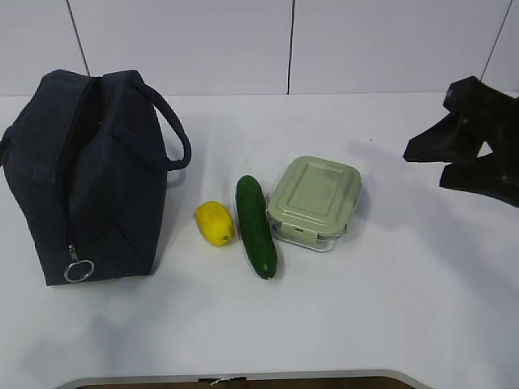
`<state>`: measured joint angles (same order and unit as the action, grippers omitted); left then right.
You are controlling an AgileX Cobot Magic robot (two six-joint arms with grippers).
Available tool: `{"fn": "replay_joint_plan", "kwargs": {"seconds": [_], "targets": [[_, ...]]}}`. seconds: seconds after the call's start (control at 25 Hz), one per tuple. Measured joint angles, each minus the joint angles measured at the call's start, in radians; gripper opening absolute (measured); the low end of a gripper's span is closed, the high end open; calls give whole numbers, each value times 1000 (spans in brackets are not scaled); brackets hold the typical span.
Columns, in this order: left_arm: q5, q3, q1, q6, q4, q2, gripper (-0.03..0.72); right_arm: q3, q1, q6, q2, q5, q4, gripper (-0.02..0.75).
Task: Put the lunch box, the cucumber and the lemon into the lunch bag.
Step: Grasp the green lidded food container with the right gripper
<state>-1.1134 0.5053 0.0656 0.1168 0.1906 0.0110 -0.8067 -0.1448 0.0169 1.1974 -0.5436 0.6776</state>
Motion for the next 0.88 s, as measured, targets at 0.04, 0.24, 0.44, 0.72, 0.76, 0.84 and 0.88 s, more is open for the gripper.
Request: {"fn": "replay_joint_plan", "kwargs": {"seconds": [0.04, 0.24, 0.44, 0.72, 0.76, 0.84, 0.88], "targets": [[0, 0, 0, 0, 0, 0, 239, -2, 0, 0, 23, 0, 21, 440], [0, 0, 0, 0, 0, 0, 239, -6, 0, 36, 135, 0, 108, 440], [0, 0, 0, 0, 0, 0, 239, -9, 17, 144, 226, -9, 220, 440], [0, 0, 0, 0, 0, 0, 239, -61, 138, 393, 372, -155, 460, 440], [0, 0, 0, 0, 0, 0, 239, -68, 152, 441, 391, -179, 503, 440], [0, 0, 0, 0, 0, 0, 239, -79, 167, 519, 430, -229, 571, 440], [0, 0, 0, 0, 0, 0, 239, -83, 171, 556, 454, -257, 602, 440]]}}
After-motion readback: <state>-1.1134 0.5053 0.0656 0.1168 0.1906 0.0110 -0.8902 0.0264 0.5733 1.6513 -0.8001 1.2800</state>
